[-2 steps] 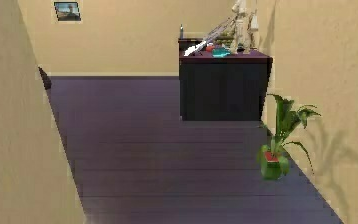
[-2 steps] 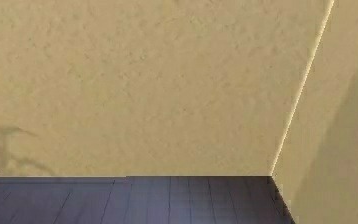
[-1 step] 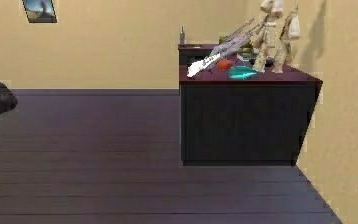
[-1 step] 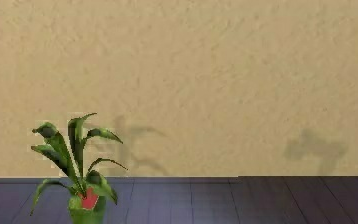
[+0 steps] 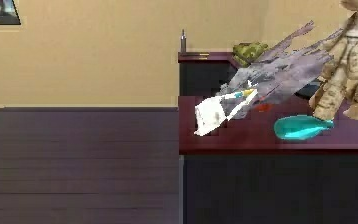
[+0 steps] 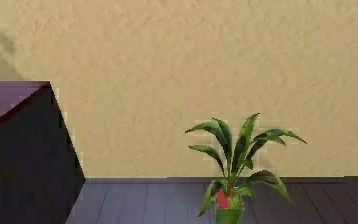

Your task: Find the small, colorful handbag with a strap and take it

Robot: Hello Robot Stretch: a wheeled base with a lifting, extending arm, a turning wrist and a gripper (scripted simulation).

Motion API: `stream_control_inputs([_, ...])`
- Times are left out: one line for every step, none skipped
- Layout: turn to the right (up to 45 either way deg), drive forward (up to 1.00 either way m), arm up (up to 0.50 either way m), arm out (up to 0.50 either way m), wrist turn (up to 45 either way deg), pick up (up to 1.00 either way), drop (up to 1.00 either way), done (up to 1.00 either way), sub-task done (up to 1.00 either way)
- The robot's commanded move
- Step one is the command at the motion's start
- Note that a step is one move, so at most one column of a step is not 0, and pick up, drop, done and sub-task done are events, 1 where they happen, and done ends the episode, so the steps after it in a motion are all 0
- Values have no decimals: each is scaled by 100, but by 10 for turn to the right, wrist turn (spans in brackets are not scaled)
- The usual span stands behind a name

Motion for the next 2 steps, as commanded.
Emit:
stream_control_inputs([-450, 0, 0, 0, 0, 0, 0, 0, 0])
stream_control_inputs([-360, 0, 0, 0, 0, 0, 0, 0, 0])
